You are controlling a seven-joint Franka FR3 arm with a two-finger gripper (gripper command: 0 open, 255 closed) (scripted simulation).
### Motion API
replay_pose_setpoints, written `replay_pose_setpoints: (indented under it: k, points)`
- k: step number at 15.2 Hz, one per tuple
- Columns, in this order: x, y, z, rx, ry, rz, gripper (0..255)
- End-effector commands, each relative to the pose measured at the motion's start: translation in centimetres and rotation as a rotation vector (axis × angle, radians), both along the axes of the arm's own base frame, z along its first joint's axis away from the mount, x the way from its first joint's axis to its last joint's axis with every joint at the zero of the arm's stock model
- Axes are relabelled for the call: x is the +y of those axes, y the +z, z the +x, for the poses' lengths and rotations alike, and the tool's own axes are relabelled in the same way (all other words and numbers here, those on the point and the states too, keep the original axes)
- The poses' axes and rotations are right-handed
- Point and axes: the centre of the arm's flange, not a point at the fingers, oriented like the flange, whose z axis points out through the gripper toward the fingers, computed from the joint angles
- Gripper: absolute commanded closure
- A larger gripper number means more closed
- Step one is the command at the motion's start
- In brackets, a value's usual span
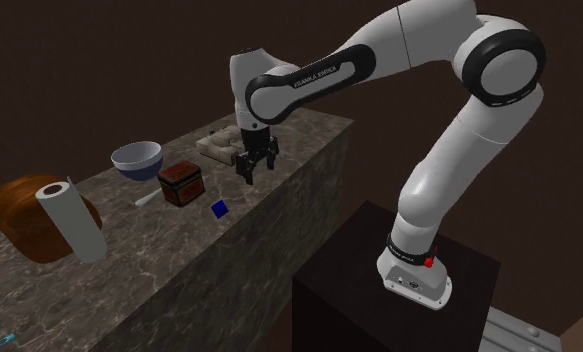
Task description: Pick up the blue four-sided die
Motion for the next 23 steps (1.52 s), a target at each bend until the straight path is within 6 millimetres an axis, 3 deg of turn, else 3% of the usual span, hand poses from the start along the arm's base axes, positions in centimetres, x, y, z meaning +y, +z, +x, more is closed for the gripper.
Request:
replay_pose_setpoints:
  k: [1,10,19,20,23]
  points:
    - [2.1,-1.1,1.1,-0.009,-0.007,0.001,0]
    - [11.4,-4.9,6.0,-0.044,-0.027,-0.003,0]
    - [11.4,-8.9,6.0,-0.044,-0.027,-0.003,0]
    - [11.3,-8.9,6.0,-0.044,-0.027,-0.003,255]
    - [11.3,-8.9,6.0,-0.044,-0.027,-0.003,255]
